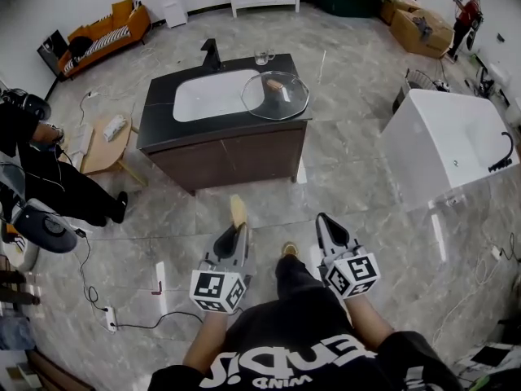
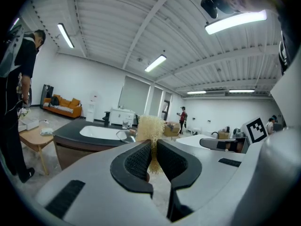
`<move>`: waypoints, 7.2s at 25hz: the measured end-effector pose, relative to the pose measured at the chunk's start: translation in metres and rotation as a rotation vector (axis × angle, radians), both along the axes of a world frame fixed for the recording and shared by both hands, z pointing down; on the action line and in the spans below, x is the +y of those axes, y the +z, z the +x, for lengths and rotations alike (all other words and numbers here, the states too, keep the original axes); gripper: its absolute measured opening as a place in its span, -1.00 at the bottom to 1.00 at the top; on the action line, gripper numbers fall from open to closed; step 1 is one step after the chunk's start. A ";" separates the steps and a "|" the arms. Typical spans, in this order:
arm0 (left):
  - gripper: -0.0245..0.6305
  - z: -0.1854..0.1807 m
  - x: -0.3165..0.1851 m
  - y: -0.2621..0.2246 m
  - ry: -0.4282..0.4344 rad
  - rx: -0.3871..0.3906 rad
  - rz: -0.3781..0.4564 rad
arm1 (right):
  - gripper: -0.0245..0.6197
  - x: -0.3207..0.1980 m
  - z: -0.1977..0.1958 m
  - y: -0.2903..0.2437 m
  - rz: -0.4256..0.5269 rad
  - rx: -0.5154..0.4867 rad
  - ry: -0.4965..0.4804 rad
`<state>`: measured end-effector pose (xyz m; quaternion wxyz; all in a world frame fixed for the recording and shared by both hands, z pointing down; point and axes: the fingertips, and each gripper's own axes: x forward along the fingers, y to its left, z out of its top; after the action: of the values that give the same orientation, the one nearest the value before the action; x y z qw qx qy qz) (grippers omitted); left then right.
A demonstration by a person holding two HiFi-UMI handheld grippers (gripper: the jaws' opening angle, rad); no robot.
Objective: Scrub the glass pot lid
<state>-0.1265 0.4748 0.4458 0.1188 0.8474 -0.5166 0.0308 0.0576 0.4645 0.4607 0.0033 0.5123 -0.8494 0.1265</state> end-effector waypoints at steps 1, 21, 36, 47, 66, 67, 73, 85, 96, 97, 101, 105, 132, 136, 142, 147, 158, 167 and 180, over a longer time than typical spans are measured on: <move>-0.79 0.001 -0.009 -0.002 -0.002 0.000 -0.001 | -0.89 -0.009 0.001 -0.001 -0.002 0.001 -0.005; -0.79 0.037 -0.179 -0.010 -0.081 0.028 -0.005 | -0.89 -0.194 0.035 -0.010 0.000 0.007 -0.098; -0.79 0.035 -0.252 -0.001 -0.076 0.028 -0.009 | -0.89 -0.262 0.035 0.002 -0.015 0.007 -0.093; -0.79 0.021 -0.349 0.014 -0.043 0.032 -0.026 | -0.89 -0.351 0.021 0.019 -0.040 0.019 -0.068; -0.79 -0.005 -0.525 0.008 0.088 0.018 -0.080 | -0.88 -0.512 -0.024 0.007 -0.068 0.075 -0.054; -0.79 -0.005 -0.530 0.009 0.103 0.017 -0.081 | -0.88 -0.518 -0.027 0.007 -0.065 0.081 -0.052; -0.79 -0.009 -0.560 0.011 0.167 0.002 -0.087 | -0.88 -0.545 -0.041 0.001 -0.045 0.105 -0.044; -0.79 -0.004 -0.593 0.007 0.119 0.020 -0.088 | -0.18 -0.586 -0.046 0.015 -0.113 0.165 -0.166; -0.79 -0.002 -0.601 0.013 0.066 0.018 -0.088 | -0.17 -0.604 -0.070 0.088 -0.258 0.351 -0.384; -0.79 -0.001 -0.600 0.013 0.067 0.015 -0.089 | -0.17 -0.605 -0.072 0.095 -0.268 0.366 -0.400; -0.79 0.003 -0.597 0.014 0.064 0.007 -0.095 | -0.18 -0.612 -0.078 0.119 -0.315 0.425 -0.447; -0.79 0.005 -0.595 0.018 0.056 -0.002 -0.105 | -0.18 -0.620 -0.079 0.142 -0.358 0.465 -0.471; -0.79 0.015 -0.591 0.059 0.084 -0.020 -0.237 | -0.38 -0.633 -0.083 0.179 -0.513 0.567 -0.598; -0.79 0.034 -0.578 0.093 0.200 -0.077 -0.336 | -0.38 -0.634 -0.084 0.179 -0.523 0.563 -0.606; -0.79 0.068 -0.553 0.151 0.383 -0.193 -0.480 | -0.38 -0.632 -0.083 0.184 -0.547 0.561 -0.617; -0.79 0.091 -0.543 0.180 0.479 -0.251 -0.572 | -0.38 -0.632 -0.083 0.184 -0.574 0.564 -0.630; -0.79 0.125 -0.542 0.206 0.544 -0.261 -0.675 | -0.37 -0.632 -0.081 0.184 -0.627 0.561 -0.662; -0.78 0.146 -0.558 0.210 0.526 -0.165 -0.722 | -0.37 -0.633 -0.084 0.185 -0.629 0.560 -0.664; -0.79 0.134 -0.555 0.214 0.520 -0.155 -0.773 | -0.37 -0.633 -0.085 0.184 -0.633 0.549 -0.677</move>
<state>0.0072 -0.0798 0.6596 0.3750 0.8374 -0.2453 0.3129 -0.0274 -0.1687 0.6447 0.4203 0.1983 -0.8552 0.2296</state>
